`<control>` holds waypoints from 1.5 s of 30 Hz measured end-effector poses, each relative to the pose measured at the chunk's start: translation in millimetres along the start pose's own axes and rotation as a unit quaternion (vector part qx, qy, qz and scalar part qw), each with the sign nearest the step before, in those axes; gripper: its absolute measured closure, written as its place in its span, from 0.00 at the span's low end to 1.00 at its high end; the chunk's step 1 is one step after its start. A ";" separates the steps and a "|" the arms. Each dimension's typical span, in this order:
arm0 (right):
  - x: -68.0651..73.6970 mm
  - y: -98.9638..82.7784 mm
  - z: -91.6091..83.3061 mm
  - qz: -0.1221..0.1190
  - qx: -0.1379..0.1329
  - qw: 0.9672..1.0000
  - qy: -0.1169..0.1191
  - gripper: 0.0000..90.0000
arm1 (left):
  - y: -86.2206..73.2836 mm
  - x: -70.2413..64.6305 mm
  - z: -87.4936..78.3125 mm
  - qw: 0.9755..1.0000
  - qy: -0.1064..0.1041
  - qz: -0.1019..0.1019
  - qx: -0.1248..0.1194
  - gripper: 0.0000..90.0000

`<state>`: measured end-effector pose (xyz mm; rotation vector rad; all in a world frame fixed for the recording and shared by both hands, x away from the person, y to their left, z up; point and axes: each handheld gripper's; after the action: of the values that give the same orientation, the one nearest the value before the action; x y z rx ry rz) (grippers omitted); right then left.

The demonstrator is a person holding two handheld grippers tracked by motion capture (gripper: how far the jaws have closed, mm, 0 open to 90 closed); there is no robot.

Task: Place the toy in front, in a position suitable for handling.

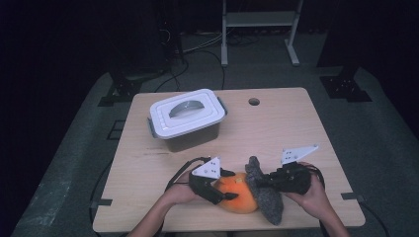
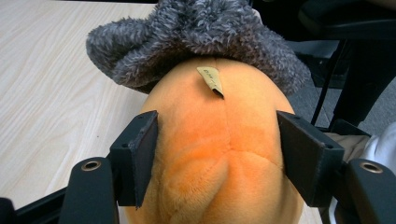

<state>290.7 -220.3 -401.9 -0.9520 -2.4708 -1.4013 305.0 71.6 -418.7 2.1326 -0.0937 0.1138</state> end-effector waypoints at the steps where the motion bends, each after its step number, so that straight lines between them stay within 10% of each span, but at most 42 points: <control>1: -1.8 -1.6 -0.2 0.001 0.004 1.000 -0.003 0.87 | -1.4 0.8 -1.7 1.000 -0.002 0.000 0.001 0.36; 8: -16.4 -13.4 -3.9 0.028 0.027 0.999 -0.015 0.87 | -8.5 1.8 -7.5 1.000 -0.010 -0.003 -0.004 0.36; 14: -10.1 -4.0 -7.7 0.022 -0.006 1.000 0.011 0.87 | -8.4 1.9 -7.5 1.000 -0.013 0.002 -0.003 0.36; 22: -22.6 -16.4 -0.3 0.041 0.047 0.998 -0.023 0.87 | -13.3 4.2 -12.6 1.000 -0.018 -0.006 -0.001 0.35; 29: -16.1 -6.8 -9.0 0.035 0.001 0.999 0.000 0.87 | -15.5 6.3 -13.6 1.000 -0.020 -0.012 -0.004 0.35; 37: -27.0 -18.4 3.0 0.051 0.058 0.997 -0.024 0.86 | -21.2 10.8 -18.3 0.999 -0.017 -0.027 -0.006 0.34; 45: -9.0 -0.6 -9.6 0.025 -0.014 1.000 0.000 0.87 | -15.4 10.0 -11.1 0.999 -0.015 -0.027 -0.006 0.34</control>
<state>295.8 -232.4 -400.7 -1.0124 -2.4147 -1.4236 316.1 89.0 -424.4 2.1235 -0.0545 0.0487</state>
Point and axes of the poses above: each handheld gripper's, and its own axes: z roughly forward along the jaws, y roughly out of its top, x roughly to its left, and after that the axes turned 8 degrees about z, right-handed
